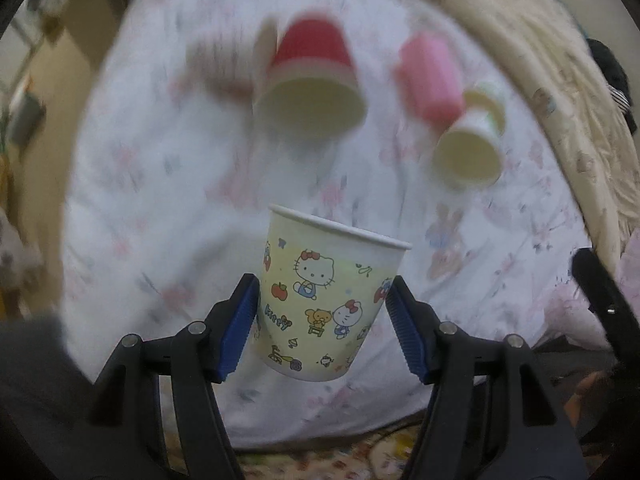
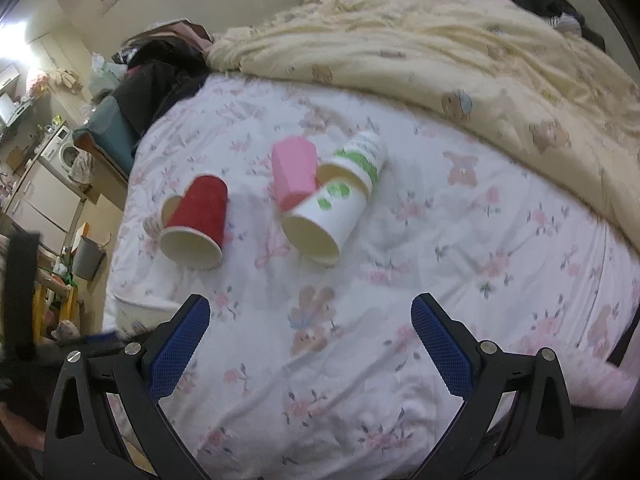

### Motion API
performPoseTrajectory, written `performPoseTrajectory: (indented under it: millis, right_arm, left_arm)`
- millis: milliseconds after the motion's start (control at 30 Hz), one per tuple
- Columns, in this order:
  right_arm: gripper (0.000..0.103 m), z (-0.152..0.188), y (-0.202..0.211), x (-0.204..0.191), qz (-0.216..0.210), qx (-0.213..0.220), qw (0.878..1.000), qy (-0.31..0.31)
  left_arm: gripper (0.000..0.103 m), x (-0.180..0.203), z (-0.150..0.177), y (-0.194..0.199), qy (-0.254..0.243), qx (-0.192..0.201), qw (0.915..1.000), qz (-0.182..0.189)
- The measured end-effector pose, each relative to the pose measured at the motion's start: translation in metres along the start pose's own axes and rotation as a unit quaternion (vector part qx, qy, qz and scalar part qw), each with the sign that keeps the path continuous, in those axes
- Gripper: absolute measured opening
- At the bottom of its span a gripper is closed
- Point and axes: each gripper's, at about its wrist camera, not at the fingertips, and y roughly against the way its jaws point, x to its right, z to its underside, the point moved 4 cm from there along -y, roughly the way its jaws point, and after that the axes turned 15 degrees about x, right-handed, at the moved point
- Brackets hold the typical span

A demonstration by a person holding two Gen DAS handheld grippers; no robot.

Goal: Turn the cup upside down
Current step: 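Lift the Hello Kitty cup with the right gripper and carry it clear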

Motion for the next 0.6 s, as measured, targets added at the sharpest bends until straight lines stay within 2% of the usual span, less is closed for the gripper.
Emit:
performPoseTrajectory:
  millis: [133,333,433,467,533,600]
  right_arm:
    - [0.103,0.005,-0.006,0.013,0.012,-0.011,1.000,-0.020]
    - [0.103,0.009,-0.012,0.022,0.025,-0.025,0.999,-0.023]
    - [0.103,0.008,-0.013,0.024,0.022,-0.024,0.999,-0.031]
    - [0.103,0.007,-0.012,0.024,0.023,-0.022,0.999,-0.029]
    - [0.103,0.006,-0.013,0.022,0.022,-0.021,0.999,-0.028]
    - [0.103,0.006,-0.013,0.021,0.020,-0.023,0.999,-0.026]
  left_arm:
    - [0.061,-0.004,0.014,-0.028,0.032,-0.022,0.9991,-0.015]
    - [0.062,0.007,0.017,-0.043,0.006,-0.013,0.9994,-0.030]
    - [0.063,0.010,0.020,-0.047,0.010,-0.024,0.9993,-0.027]
    - [0.066,0.011,0.021,-0.049,0.010,-0.030,0.9991,-0.028]
    - [0.086,0.011,0.025,-0.053,0.007,-0.043,0.9987,-0.028]
    - [0.089,0.015,0.022,-0.050,-0.001,-0.037,0.9990,-0.026]
